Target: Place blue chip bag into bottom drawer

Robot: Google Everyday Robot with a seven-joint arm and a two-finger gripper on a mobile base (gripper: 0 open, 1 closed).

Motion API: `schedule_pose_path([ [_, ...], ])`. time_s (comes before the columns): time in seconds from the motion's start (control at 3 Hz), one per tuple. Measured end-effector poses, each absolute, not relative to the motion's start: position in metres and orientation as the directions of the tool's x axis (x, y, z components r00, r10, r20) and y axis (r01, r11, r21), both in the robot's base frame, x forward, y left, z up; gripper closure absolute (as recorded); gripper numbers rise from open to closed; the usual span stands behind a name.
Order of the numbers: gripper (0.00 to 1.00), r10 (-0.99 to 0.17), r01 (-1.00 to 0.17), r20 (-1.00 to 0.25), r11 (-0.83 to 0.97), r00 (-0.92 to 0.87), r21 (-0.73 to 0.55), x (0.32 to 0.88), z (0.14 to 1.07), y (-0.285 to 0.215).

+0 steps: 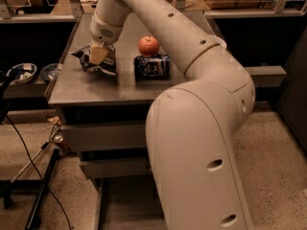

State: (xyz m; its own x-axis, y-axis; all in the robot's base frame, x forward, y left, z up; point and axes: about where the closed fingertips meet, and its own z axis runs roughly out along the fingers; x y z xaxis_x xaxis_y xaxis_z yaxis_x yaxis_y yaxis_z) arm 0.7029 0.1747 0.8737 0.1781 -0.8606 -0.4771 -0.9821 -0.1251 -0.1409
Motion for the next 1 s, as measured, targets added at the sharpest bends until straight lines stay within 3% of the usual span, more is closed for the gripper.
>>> schedule_pose_path([
  [1.0,1.0,-0.83,-0.957,-0.495,-0.148,0.256,-0.248,0.663,0.951,0.173],
])
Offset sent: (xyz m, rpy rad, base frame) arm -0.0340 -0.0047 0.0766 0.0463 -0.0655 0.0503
